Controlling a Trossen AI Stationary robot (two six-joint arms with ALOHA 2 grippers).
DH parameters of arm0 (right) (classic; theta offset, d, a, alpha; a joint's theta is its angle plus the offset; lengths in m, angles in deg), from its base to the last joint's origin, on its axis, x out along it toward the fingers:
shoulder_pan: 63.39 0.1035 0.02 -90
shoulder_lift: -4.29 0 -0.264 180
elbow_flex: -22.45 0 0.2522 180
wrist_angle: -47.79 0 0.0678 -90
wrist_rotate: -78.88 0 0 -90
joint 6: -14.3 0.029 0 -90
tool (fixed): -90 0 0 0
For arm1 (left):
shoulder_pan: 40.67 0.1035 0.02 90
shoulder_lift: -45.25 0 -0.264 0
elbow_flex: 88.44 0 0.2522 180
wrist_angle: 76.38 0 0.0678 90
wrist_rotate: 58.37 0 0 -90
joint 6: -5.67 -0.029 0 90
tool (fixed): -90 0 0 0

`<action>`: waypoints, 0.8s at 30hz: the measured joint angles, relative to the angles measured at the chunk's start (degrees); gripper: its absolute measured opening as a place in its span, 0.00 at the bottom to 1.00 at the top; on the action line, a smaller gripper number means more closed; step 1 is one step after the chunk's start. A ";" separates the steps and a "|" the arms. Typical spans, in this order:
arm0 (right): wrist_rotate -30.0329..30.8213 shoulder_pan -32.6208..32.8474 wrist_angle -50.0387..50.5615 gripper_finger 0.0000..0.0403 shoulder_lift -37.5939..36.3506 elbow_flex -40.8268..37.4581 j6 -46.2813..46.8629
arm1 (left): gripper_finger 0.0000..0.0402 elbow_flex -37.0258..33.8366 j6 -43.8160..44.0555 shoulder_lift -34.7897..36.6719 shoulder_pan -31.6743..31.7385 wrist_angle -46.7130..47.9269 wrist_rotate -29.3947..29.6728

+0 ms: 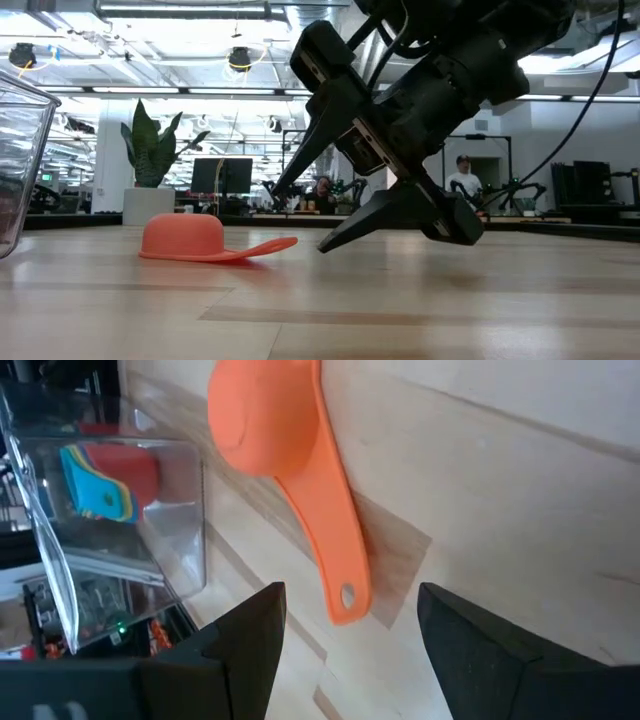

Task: Nest measuring cups in basket
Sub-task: Stack the orange measuring cup on top of the light blue measuring cup in the transparent bin

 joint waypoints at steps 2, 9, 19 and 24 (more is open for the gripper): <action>0.37 0.22 0.00 0.63 0.00 0.00 0.47 | 0.03 0.00 0.00 0.00 0.01 0.00 0.27; 0.43 0.59 0.96 0.63 0.61 1.26 0.69 | 0.03 0.00 0.00 0.00 0.00 0.00 0.67; -1.51 0.11 0.24 0.63 9.12 10.89 -2.14 | 0.03 0.02 -0.63 -0.02 0.02 -0.06 0.61; -1.53 0.21 0.58 0.63 11.46 14.97 -0.25 | 0.03 0.02 -0.63 -0.02 0.02 0.00 0.36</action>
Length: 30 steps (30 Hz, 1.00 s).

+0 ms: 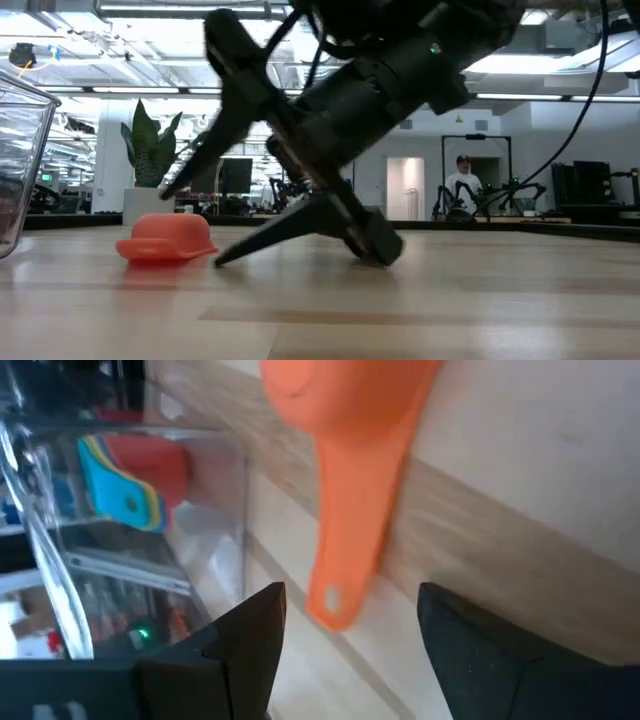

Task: Nest measuring cups in basket
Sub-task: Stack the orange measuring cup on top of the light blue measuring cup in the transparent bin

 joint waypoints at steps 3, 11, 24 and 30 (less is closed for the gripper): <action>0.95 0.92 0.69 0.63 1.73 2.92 2.12 | 0.03 0.00 0.00 0.00 0.00 -0.04 -0.14; 3.93 2.77 7.36 0.63 3.39 7.39 5.44 | 0.03 0.00 0.04 0.00 0.00 -0.04 -0.59; 6.19 3.02 5.99 0.63 3.36 7.30 9.04 | 0.03 0.00 0.09 0.00 0.00 -0.04 -0.67; 6.18 2.95 4.89 0.63 3.44 7.27 8.04 | 0.03 0.00 -0.41 0.00 0.00 -0.04 -0.67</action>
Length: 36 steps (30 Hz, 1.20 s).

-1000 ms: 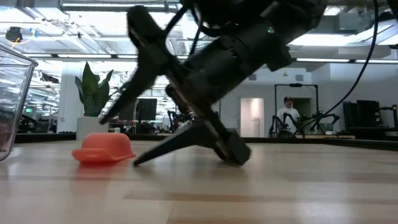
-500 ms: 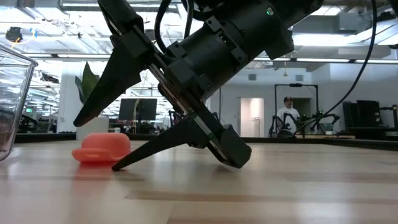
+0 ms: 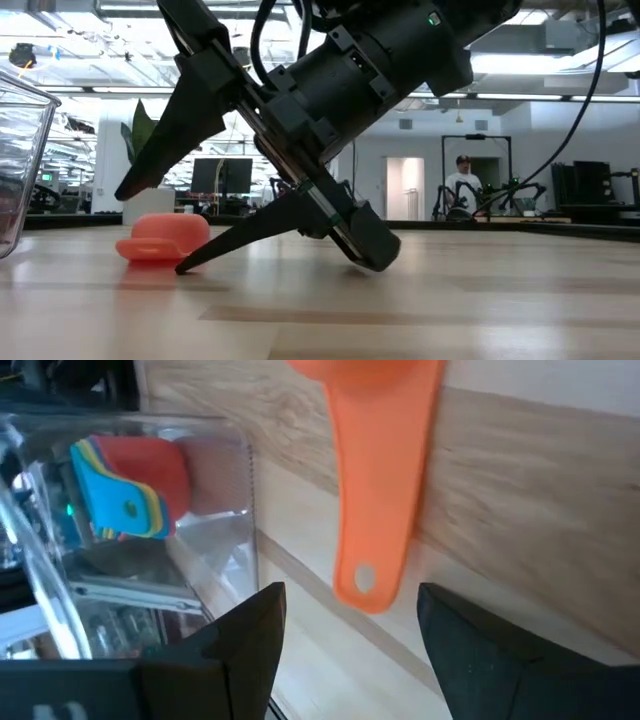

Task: Nest measuring cups in basket
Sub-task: Stack the orange measuring cup on top of the light blue measuring cup in the transparent bin

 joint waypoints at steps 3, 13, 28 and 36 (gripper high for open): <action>-0.01 -0.11 -1.20 0.63 0.05 -0.03 -1.30 | 0.03 0.00 -0.07 0.00 0.00 0.00 0.00; -0.01 -0.23 -0.73 0.63 0.05 -0.03 -0.66 | 0.03 0.00 -0.22 0.00 0.00 0.00 0.00; -0.16 -0.89 -0.80 0.50 0.05 -0.03 -0.95 | 0.03 0.00 -0.26 0.00 0.00 -0.02 0.09; -0.21 -0.37 -0.88 0.42 0.03 -0.01 -1.52 | 0.03 0.00 -0.26 0.00 0.00 -0.03 0.16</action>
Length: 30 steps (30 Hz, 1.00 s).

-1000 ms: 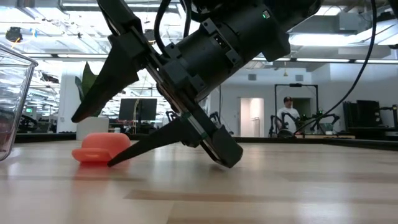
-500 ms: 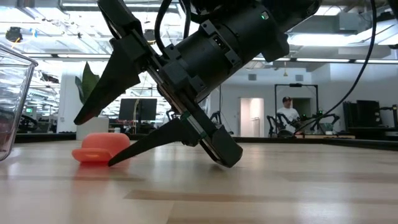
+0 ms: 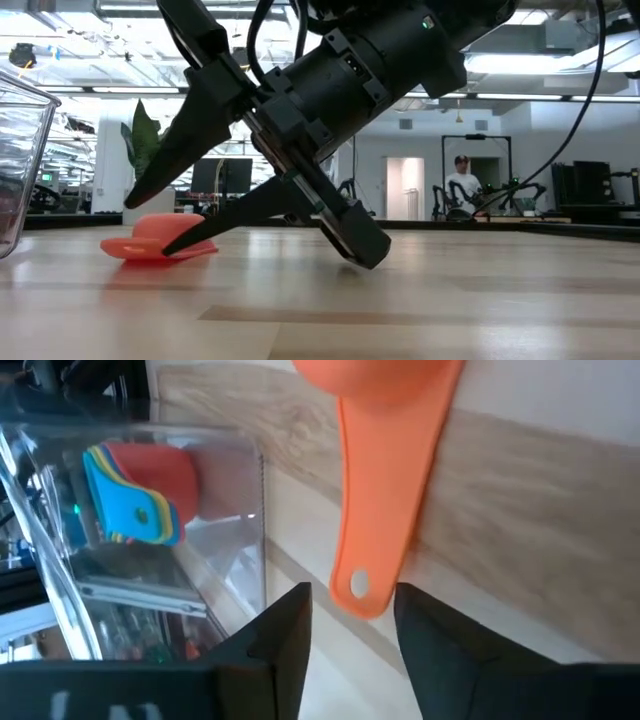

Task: Nest measuring cups in basket
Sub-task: Stack the orange measuring cup on top of the light blue measuring cup in the transparent bin

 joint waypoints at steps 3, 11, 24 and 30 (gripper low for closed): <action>0.00 0.12 0.02 0.41 -0.02 0.02 -0.04 | 0.03 0.00 0.00 0.00 0.00 -0.01 0.03; 0.79 0.52 0.07 0.43 -0.04 0.02 0.06 | 0.03 0.00 0.00 0.00 -0.01 0.00 0.01; 1.88 0.94 0.05 0.42 -0.07 0.02 0.44 | 0.03 0.00 0.00 0.00 0.00 0.01 -0.03; 1.92 1.19 0.07 0.43 -0.07 0.02 0.90 | 0.03 0.00 -0.46 0.00 -0.01 0.01 -0.05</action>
